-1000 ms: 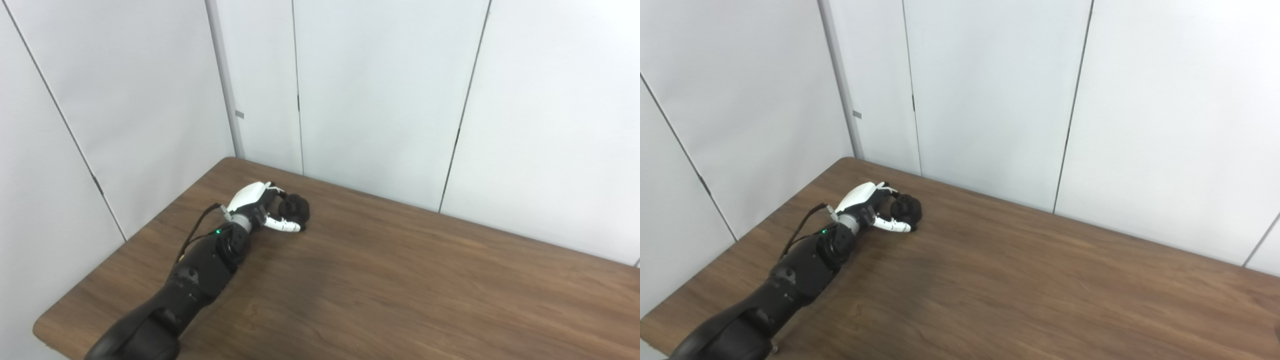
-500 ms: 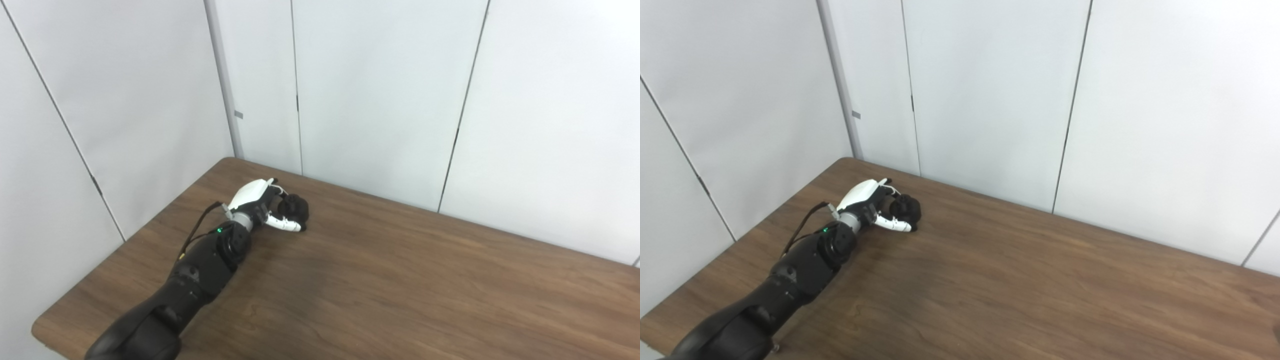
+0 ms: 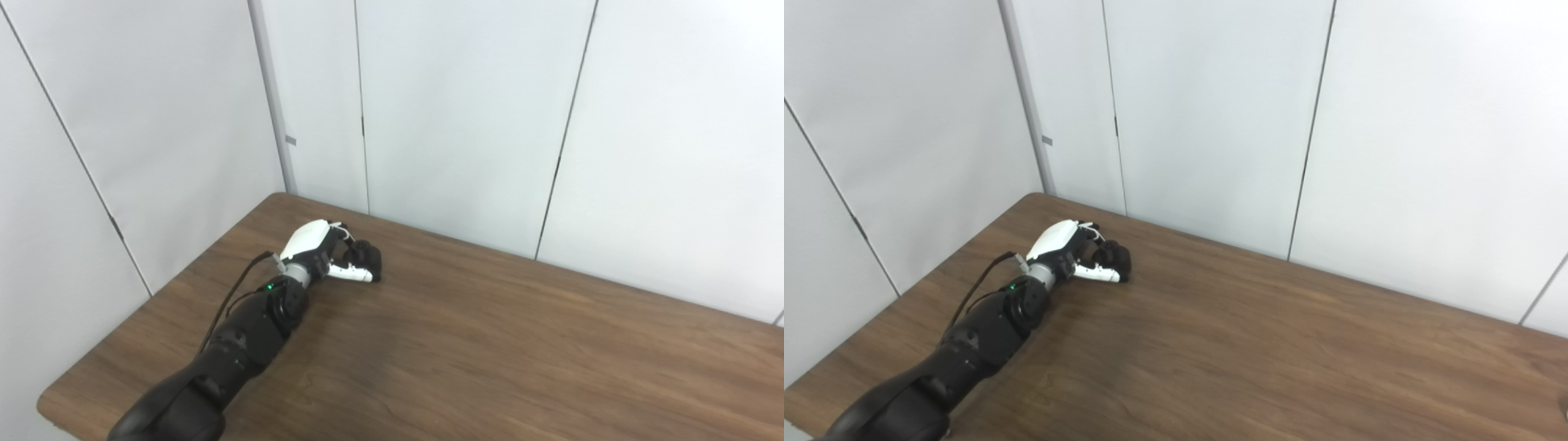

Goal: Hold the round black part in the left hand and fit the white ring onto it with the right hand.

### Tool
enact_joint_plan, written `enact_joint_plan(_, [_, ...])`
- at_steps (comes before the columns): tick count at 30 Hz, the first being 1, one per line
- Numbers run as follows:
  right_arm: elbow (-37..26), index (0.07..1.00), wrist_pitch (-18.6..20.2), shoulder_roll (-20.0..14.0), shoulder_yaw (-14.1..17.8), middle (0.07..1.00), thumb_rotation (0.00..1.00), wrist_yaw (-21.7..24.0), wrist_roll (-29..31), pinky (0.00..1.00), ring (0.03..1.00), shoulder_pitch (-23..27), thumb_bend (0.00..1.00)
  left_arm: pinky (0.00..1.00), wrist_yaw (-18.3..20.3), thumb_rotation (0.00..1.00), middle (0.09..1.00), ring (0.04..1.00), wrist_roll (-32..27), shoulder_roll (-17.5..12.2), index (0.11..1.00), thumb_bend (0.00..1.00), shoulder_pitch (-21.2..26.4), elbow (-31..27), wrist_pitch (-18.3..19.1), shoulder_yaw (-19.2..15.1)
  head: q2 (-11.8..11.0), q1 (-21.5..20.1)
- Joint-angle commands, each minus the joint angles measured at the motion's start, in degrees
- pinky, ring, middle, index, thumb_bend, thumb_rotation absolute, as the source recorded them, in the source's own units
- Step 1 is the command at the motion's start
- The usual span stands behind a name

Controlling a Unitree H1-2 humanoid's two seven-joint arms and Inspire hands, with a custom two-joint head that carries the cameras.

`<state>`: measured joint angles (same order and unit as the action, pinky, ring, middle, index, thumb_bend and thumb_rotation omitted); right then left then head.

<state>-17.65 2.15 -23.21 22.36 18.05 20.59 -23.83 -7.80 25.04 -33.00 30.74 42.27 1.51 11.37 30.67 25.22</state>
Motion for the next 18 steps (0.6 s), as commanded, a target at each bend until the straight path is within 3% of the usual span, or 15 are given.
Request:
enact_joint_plan(1, [-1.86,0.982,-1.29,-1.01,0.64,1.000,0.68,-0.29,0.88,1.00,1.000,0.27,0.71,1.00,1.89,0.04,0.909,0.999,1.00,0.75,0.480,0.52,-0.83,1.42,-0.62,1.51,-0.07,-0.14])
enact_joint_plan(9, [-1.82,0.981,-1.82,-0.39,-0.17,1.000,0.68,-0.63,-0.35,1.00,1.000,0.79,0.72,1.00,0.14,0.04,0.872,0.954,2.35,0.55,0.478,0.52,-1.35,1.11,-2.50,2.74,-0.74,-1.33])
enact_joint_plan(18, [-1.75,0.982,-1.92,1.22,-1.32,1.000,0.67,-1.72,-1.36,1.00,1.000,1.76,0.74,1.00,-0.64,0.04,0.855,0.945,3.14,1.13,0.476,0.52,-5.83,-8.31,-4.85,3.45,-1.58,-3.16])
